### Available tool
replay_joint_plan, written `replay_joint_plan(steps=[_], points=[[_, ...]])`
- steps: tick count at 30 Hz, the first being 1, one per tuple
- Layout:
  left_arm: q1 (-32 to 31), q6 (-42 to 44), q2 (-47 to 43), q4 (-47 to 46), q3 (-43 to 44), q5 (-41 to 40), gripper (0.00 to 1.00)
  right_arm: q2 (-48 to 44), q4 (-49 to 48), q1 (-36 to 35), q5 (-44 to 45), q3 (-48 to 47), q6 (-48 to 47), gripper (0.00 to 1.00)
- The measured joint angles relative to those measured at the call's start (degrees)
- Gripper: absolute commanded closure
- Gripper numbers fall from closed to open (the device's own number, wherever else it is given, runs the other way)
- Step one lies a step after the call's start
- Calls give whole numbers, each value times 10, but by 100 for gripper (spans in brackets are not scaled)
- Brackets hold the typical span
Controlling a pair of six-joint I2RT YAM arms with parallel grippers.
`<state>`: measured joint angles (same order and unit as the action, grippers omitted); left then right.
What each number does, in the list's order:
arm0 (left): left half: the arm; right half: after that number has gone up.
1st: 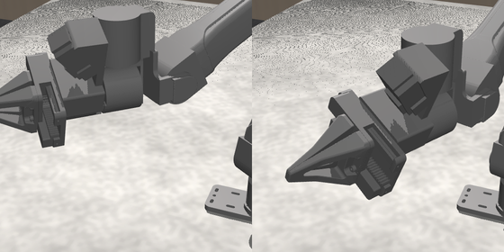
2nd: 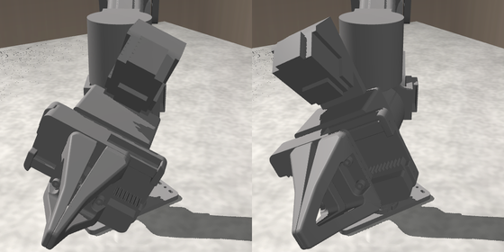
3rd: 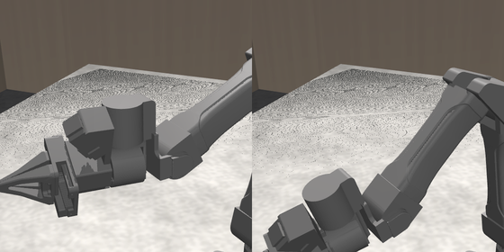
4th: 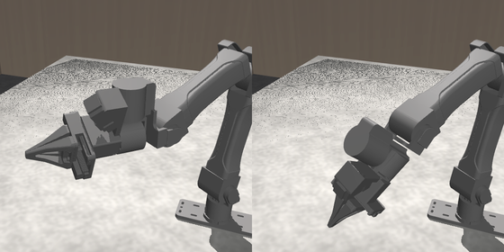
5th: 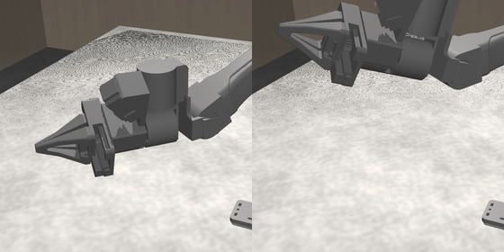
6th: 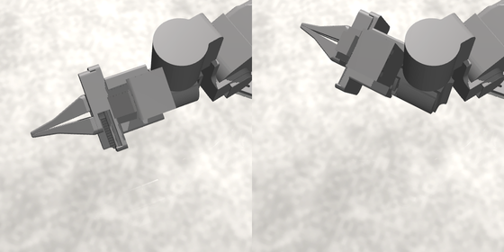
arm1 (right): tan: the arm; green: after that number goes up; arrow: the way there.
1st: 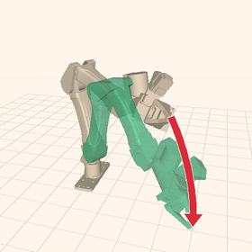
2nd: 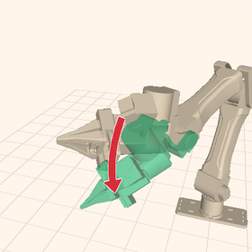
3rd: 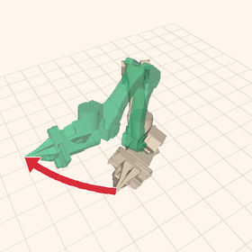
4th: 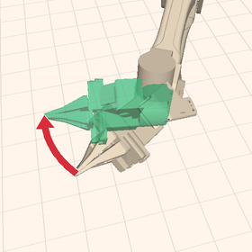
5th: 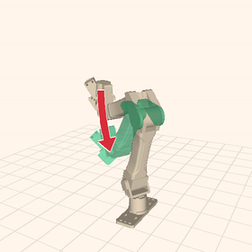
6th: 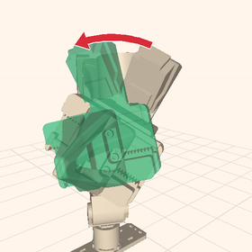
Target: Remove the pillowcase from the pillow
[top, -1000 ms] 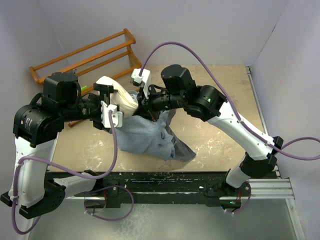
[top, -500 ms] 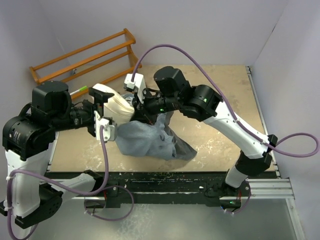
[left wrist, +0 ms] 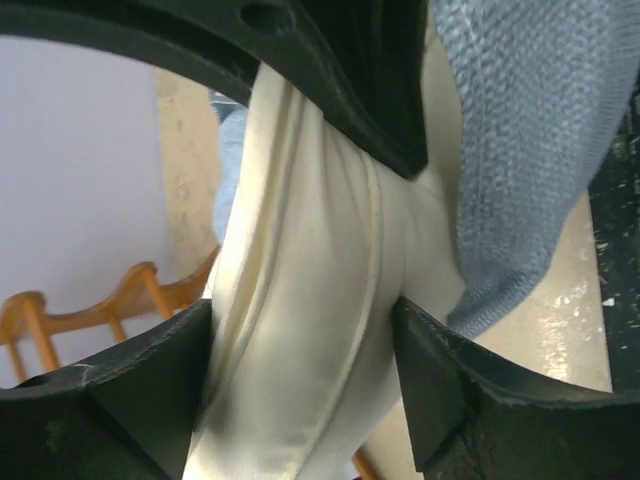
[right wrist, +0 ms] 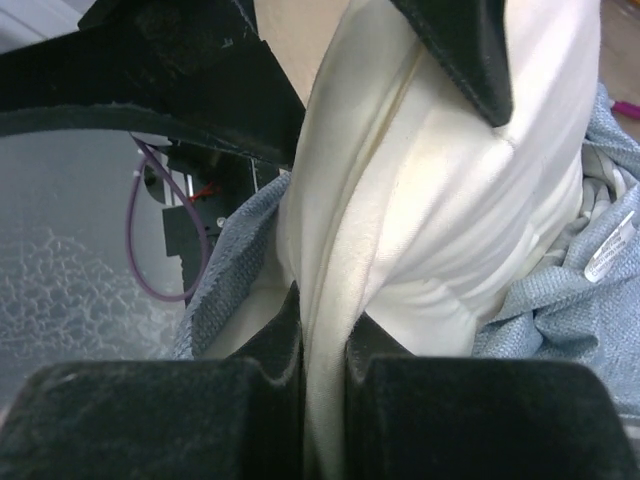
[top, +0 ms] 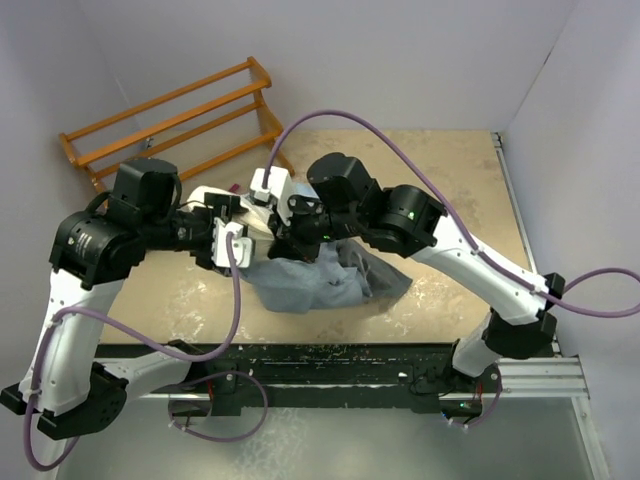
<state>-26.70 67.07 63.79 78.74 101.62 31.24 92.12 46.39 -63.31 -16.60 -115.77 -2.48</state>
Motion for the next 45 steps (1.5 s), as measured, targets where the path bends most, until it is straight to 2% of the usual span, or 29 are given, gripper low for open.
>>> replay_joint_plan(steps=[2, 4, 5, 7, 8, 9, 11, 13, 15, 18, 20, 24, 29, 33, 37, 40, 45], points=[[0, -17, 0, -4, -18, 15, 51, -21, -12, 0, 7, 32, -1, 100], [0, -35, -1, -11, -34, 26, 75, -35, -26, 0, 11, 56, -1, 100], [0, -44, -2, -15, -42, 32, 83, -41, -32, 0, 12, 65, -1, 100], [0, -65, -5, -24, -57, 41, 97, -46, -37, 0, 16, 72, -1, 100], [0, -75, -8, -31, -65, 46, 100, -48, -38, 0, 19, 74, 0, 100], [0, -86, -10, -37, -71, 49, 100, -48, -38, 0, 21, 75, 1, 89], [0, -113, -13, -50, -77, 51, 100, -53, -48, 0, 30, 85, 6, 50], [1, -143, -13, -64, -77, 44, 100, -71, -83, 0, 54, 114, 22, 38], [0, -189, -12, -85, -73, 26, 100, -101, -140, 7, 88, 145, 40, 33], [-1, -268, 16, -124, -31, -10, 100, -148, -221, 24, 153, 170, 67, 19], [-1, -319, 49, -142, 19, -42, 100, -186, -264, 37, 205, 188, 85, 16], [-1, -401, 122, -166, 131, -103, 100, -250, -306, 49, 305, 219, 114, 14], [0, -455, 156, -155, 192, -153, 100, -319, -327, 49, 367, 288, 142, 15], [1, -470, 156, -142, 203, -172, 100, -356, -335, 53, 373, 355, 157, 17], [1, -470, 155, -137, 203, -173, 100, -343, -342, 81, 354, 369, 162, 20], [1, -470, 153, -132, 203, -171, 100, -317, -356, 115, 325, 365, 163, 29], [1, -469, 146, -128, 203, -171, 100, -263, -365, 140, 283, 335, 162, 57]])
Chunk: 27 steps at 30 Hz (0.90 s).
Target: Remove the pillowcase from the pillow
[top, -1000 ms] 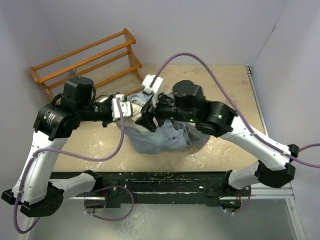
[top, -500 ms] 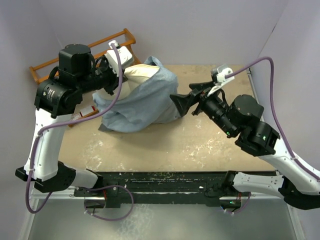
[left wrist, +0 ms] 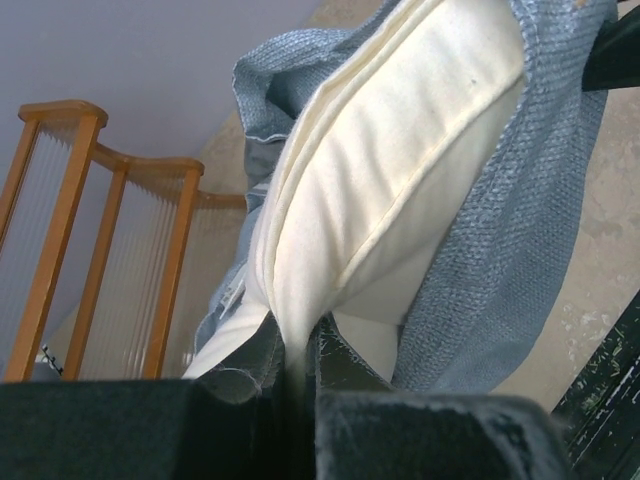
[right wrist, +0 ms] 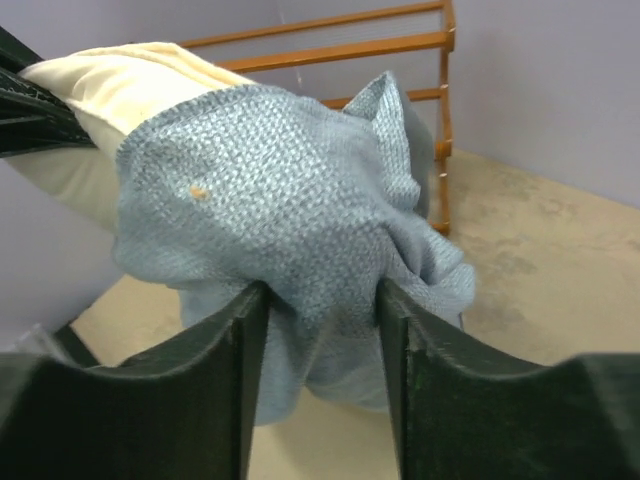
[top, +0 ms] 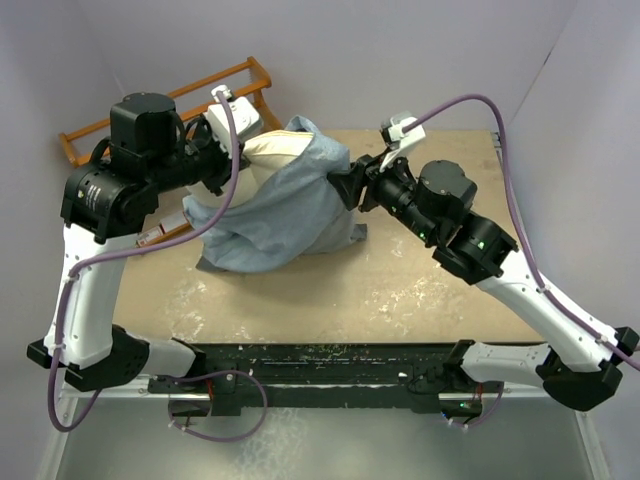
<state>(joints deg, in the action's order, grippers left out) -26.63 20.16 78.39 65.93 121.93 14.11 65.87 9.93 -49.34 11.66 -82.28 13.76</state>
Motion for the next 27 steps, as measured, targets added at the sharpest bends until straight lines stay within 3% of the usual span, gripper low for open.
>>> replay_joint_plan(steps=[5, 8, 15, 16, 18, 20, 22, 27], points=[[0, 4, -9, 12, 0, -5, 100, -19, -19, 16, -34, 39, 19, 89], [0, 4, -12, 11, 0, -5, 100, -49, -25, 31, -37, 86, 36, 100], [0, 4, -14, 11, 0, -2, 100, -66, -21, 72, -34, 126, 56, 100], [0, 4, -14, 11, 0, -2, 100, -66, -21, 79, -35, 126, 58, 90], [0, 4, -14, 11, 0, -1, 100, -67, -24, 86, -46, 126, 61, 46], [0, 4, -15, 12, 0, 2, 100, -67, -30, 92, -85, 126, 64, 20], [0, 5, -16, 12, 0, 2, 100, -67, -38, 94, -151, 126, 58, 9], [0, 11, -20, 12, 0, 2, 100, -66, -42, 93, -271, 125, 42, 7]])
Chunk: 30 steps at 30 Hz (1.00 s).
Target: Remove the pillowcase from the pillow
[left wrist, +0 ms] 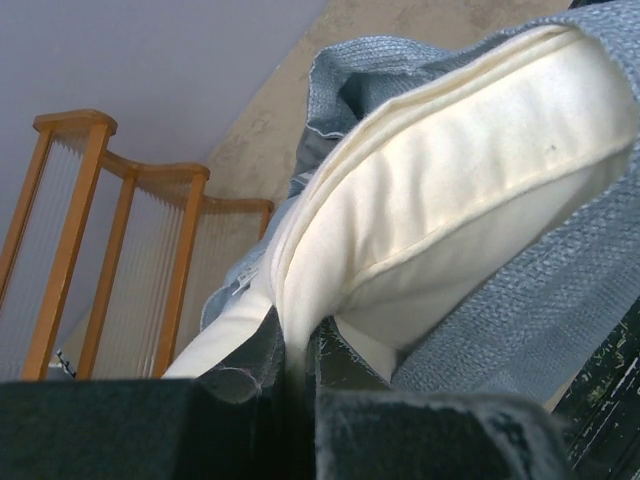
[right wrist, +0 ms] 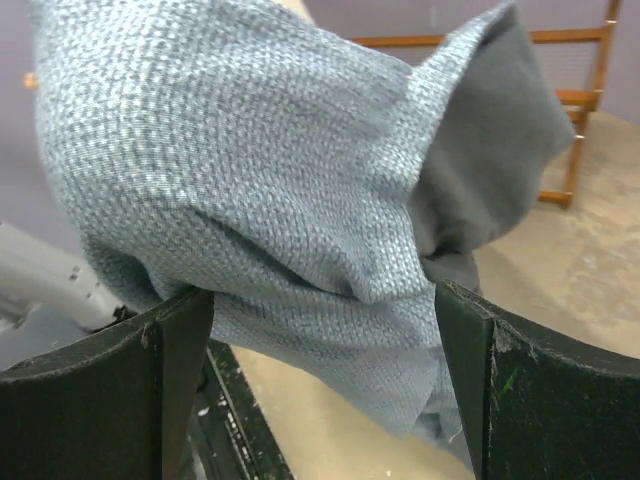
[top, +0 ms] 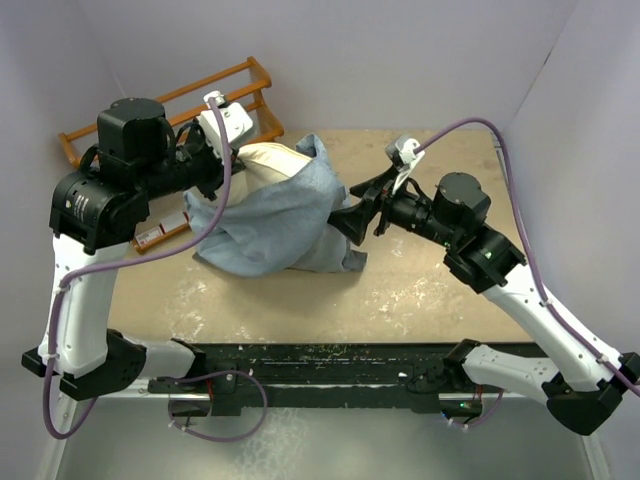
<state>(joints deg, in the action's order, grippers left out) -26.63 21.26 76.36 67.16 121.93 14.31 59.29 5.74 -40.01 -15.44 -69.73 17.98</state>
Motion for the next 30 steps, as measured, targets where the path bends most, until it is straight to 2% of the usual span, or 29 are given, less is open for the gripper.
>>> replay_joint_plan(steps=[5, 9, 13, 17, 20, 30], points=[[0, 3, -1, 0, 0, 4, 100, -7, -1, 0, -67, -1, -3, 10], [0, 3, -1, 0, 0, 5, 100, -12, -1, -1, -101, -19, -3, 21], [0, 3, 0, 0, 0, 5, 100, -7, 0, -1, -115, -49, -3, 51], [0, 3, 1, 1, 1, 5, 100, -2, 11, 0, -111, -54, 3, 68], [0, 3, 1, 2, 1, 5, 100, -2, 21, -1, -94, -51, 3, 100], [0, 4, 2, 2, 1, 5, 100, -35, 39, -1, 2, -23, 9, 100]])
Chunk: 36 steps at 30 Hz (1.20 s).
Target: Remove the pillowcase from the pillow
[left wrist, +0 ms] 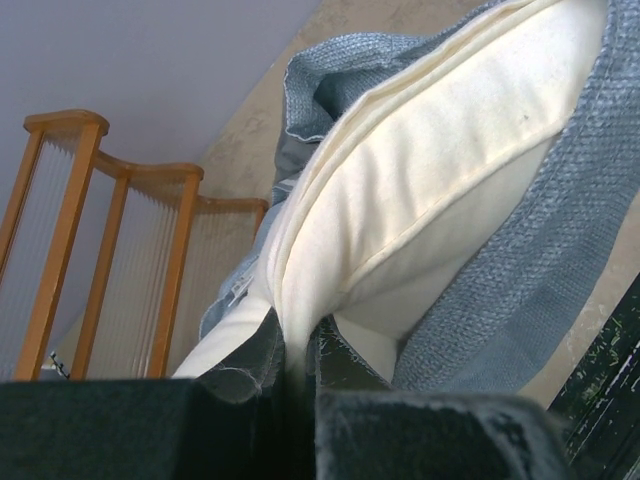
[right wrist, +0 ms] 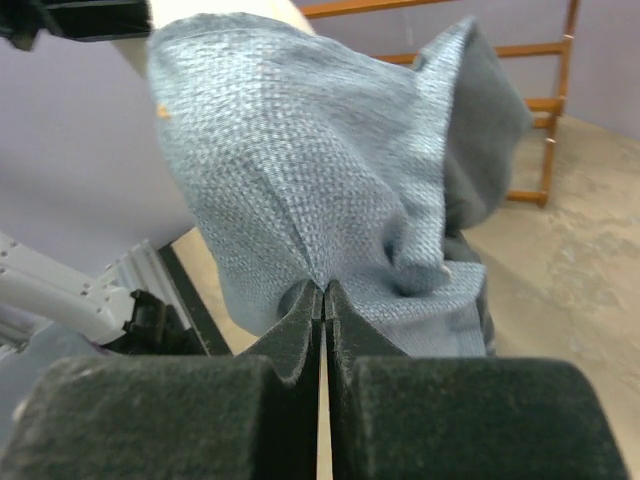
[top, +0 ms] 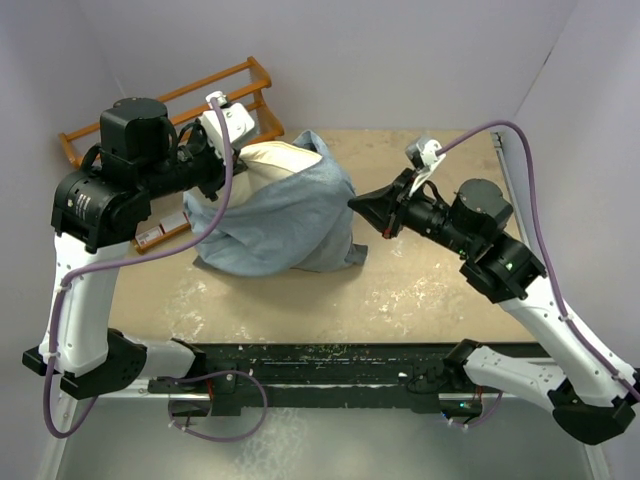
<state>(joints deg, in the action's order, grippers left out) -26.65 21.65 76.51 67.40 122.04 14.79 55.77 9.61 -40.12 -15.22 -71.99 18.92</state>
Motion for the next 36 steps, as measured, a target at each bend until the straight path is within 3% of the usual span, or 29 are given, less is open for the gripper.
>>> replay_joint_plan(steps=[12, 16, 24, 25, 27, 29, 31, 36], points=[[0, 4, 0, 0, 10, -15, 100, -39, 66, 8, 194, 93, 52, 100], [0, 4, 0, -4, 15, -23, 100, -34, 80, 12, 223, 145, 84, 100], [-1, -11, -7, -48, 17, -64, 100, 78, 85, 12, 256, 214, 130, 100], [-1, -12, -11, -65, 11, -73, 100, 92, 86, 11, 263, 214, 130, 91], [-1, -16, -20, -92, 6, -88, 100, 114, 99, 5, 281, 206, 128, 62], [-1, -18, -24, -117, 6, -100, 100, 122, 135, -2, 299, 170, 115, 44], [-1, -18, -27, -135, 6, -106, 100, 119, 159, -5, 311, 116, 93, 35], [-1, -18, -22, -126, 4, -78, 100, 101, 168, -8, 284, -133, 5, 20]])
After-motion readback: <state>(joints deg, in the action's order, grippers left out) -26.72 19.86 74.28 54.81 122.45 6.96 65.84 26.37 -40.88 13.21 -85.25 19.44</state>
